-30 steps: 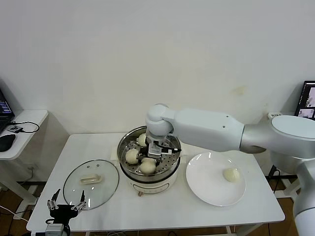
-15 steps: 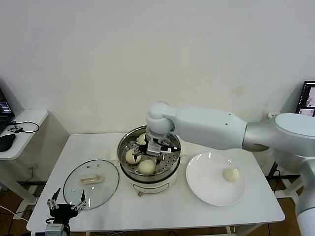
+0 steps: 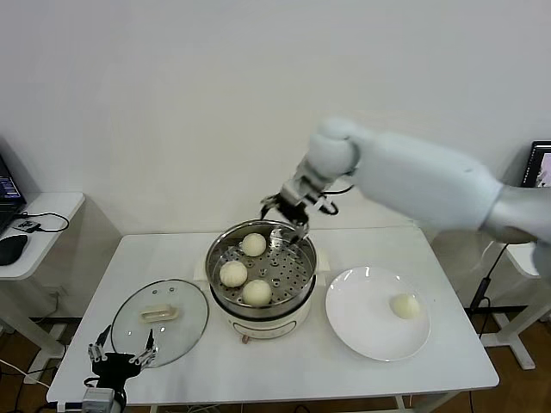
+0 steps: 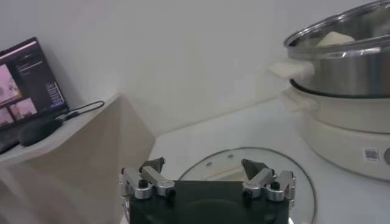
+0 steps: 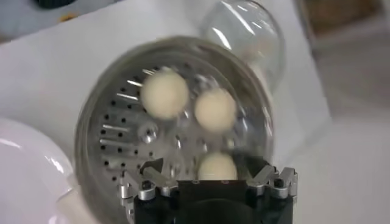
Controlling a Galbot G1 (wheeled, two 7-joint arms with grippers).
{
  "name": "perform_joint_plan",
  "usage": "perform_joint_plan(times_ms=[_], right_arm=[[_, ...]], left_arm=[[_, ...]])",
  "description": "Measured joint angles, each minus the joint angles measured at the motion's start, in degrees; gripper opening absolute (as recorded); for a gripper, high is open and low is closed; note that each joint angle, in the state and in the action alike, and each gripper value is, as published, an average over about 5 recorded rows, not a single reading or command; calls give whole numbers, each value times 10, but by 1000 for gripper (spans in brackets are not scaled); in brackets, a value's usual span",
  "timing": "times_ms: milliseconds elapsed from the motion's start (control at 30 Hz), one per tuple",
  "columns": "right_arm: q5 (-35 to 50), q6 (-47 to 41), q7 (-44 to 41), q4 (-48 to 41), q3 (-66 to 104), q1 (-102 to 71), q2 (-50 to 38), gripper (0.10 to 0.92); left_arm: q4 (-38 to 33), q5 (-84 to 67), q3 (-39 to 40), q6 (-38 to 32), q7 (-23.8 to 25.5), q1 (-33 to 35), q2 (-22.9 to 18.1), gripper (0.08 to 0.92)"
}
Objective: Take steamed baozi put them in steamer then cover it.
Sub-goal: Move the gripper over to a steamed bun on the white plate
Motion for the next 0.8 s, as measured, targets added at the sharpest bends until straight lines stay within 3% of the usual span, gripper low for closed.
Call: perform_joint_plan(times_ms=[333,800], right_arm=[[-12,-129,-26,17,56,-60,-111,823],[-143,-158,-45,12,161,-236,-186,823]], left_arm=[[-5,-1,7,2,3,1,2,823],[5,2,8,2,4,10,-2,823]])
